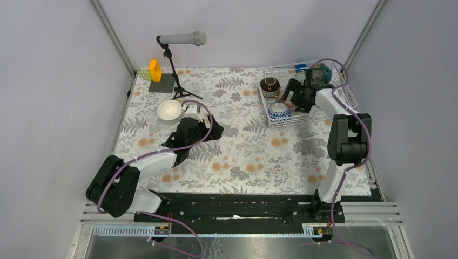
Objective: Unload the bowls from the dish rack
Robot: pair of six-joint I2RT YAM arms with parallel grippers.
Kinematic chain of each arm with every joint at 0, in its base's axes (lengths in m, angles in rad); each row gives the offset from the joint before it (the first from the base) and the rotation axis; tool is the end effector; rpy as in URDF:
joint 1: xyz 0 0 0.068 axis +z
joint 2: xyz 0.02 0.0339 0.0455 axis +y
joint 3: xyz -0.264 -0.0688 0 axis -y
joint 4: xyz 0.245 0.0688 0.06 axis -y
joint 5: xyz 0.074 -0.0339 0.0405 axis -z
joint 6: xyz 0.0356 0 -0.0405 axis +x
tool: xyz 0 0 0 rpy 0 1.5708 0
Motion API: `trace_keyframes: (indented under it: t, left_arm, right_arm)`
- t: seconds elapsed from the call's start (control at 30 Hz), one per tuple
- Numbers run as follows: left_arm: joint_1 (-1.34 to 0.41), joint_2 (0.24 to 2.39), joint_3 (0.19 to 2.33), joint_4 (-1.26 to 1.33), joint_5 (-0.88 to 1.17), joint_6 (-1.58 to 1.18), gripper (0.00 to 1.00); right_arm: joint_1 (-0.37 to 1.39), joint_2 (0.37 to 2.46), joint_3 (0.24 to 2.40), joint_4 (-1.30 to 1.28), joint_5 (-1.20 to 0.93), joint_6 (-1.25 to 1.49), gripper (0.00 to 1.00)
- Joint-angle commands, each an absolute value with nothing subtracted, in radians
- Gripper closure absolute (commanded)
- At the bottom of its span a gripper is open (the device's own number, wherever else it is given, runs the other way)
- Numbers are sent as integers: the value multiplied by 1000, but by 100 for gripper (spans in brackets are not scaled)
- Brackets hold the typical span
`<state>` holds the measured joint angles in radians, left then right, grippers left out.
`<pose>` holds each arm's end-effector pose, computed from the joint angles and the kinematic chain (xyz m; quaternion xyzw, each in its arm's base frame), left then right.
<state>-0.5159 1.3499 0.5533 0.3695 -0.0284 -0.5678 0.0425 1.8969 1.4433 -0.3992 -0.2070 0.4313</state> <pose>0.2407 -0.1353 0.1925 -0.0295 0.8403 -0.2688 0.4698 0.4220 0.0253 0.2282 0.1443 0.9207 0.1760 0.3170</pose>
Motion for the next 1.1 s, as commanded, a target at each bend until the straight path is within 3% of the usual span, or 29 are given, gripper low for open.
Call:
trace_keyframes:
  t: [0.0,0.33,0.63,1.07]
  left_arm:
    - [-518,1310,546,469,-29,-544,1]
    - [-518,1322,571,428,-43,-541,1]
    - [-518,1293,564,418,-69,-534,1]
    - [-524,1275,561,410,-84,-528,1]
  right_arm:
    - [39,1945,1437,-415,-273,441,0]
    - [38,1983,1426,-408,-241,433,0]
    - [39,2001,1425,-362,-397,485,0]
    - [23,1884,1369,-292,-458,555,4]
